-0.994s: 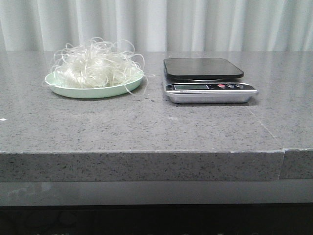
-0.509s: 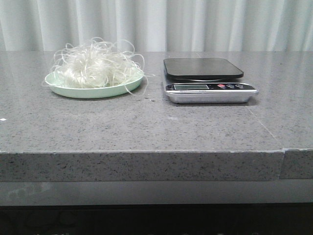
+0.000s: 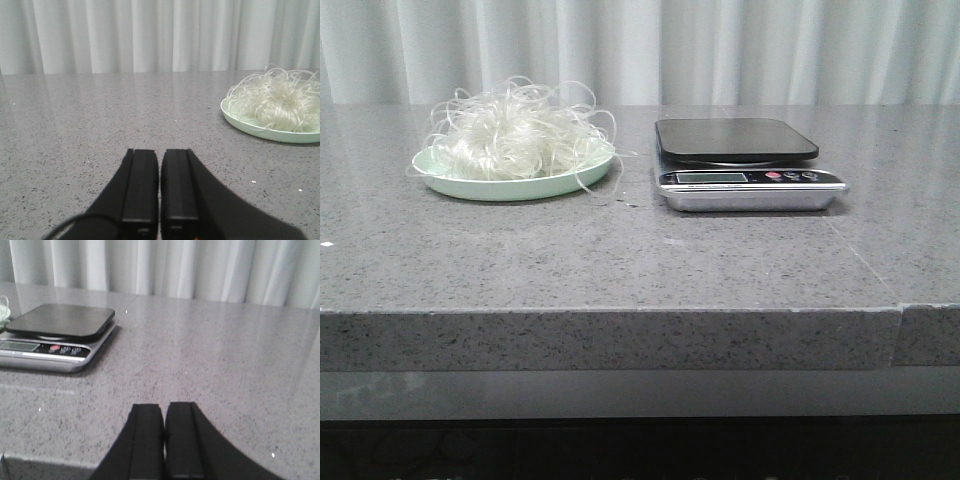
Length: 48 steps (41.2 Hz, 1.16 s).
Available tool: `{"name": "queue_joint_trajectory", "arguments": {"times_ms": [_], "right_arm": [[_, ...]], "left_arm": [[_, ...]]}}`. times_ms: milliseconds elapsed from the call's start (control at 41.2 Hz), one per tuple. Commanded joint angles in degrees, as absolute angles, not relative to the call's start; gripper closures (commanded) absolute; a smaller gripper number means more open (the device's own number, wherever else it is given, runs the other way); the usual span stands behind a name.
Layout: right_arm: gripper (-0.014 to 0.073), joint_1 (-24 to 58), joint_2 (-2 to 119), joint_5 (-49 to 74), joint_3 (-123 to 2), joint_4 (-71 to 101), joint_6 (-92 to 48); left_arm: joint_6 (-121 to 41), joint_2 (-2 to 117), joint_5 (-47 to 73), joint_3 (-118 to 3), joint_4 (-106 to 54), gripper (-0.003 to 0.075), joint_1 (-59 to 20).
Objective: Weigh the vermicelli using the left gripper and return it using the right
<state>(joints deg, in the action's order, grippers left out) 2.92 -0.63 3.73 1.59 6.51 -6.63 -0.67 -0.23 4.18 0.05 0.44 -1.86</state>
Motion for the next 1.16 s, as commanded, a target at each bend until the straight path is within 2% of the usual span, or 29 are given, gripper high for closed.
{"name": "queue_joint_trajectory", "arguments": {"times_ms": [0,146,340,1140], "right_arm": [[0.0418,3.2,-1.5,-3.4,1.1,6.7,-7.0],[0.0418,3.0,-1.5,-6.2,1.1,5.8,-5.8],[0.0419,1.1,-1.5,-7.4,1.1,-2.1,4.4],[0.0419,1.1,-1.5,-7.3,1.1,-2.1,4.4]], "left_arm": [[0.0,-1.4,-0.5,0.5,0.0,0.0579,-1.8],[0.0,-1.4,-0.5,0.5,0.0,0.0579,-1.8],[0.0,-1.4,-0.5,0.5,0.0,0.0579,-1.8],[0.0,-1.4,-0.5,0.5,0.0,0.0579,-1.8]]}}
